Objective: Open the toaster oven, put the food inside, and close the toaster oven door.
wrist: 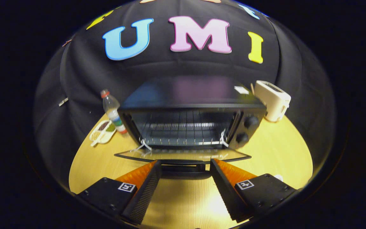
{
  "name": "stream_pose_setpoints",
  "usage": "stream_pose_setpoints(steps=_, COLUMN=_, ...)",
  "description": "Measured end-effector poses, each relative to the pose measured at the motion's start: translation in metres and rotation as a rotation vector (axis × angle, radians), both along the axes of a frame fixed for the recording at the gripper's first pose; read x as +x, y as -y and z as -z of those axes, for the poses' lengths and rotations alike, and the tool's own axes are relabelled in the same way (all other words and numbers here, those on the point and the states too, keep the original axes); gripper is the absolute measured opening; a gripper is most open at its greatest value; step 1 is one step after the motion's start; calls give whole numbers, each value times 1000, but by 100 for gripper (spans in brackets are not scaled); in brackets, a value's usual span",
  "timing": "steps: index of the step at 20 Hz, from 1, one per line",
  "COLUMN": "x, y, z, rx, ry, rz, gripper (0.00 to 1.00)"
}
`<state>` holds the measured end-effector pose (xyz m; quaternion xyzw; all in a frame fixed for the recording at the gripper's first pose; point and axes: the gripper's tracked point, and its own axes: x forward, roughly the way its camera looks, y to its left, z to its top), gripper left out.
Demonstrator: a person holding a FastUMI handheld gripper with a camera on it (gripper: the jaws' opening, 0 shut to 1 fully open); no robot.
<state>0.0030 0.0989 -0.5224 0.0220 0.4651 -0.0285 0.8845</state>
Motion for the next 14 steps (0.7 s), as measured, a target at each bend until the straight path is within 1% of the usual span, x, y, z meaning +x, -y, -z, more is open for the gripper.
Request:
stream_pose_setpoints(steps=1, x=-21, y=-3, z=14, rx=34, ry=-87, rz=11, gripper=99)
stream_pose_setpoints(steps=2, x=-34, y=-4, z=25, rx=61, ry=-134, rz=20, gripper=99)
stream_pose_setpoints(steps=3, x=-43, y=-7, z=30, rx=87, ry=-149, rz=27, gripper=99)
stream_pose_setpoints(steps=9, x=-34, y=5, z=23, rx=87, ry=-123, rz=46, gripper=98)
stream_pose_setpoints(steps=11, x=-37, y=7, z=22, rx=93, ry=-131, rz=38, gripper=98)
stream_pose_setpoints(steps=14, x=-38, y=29, z=9, rx=98, ry=-114, rz=59, gripper=99)
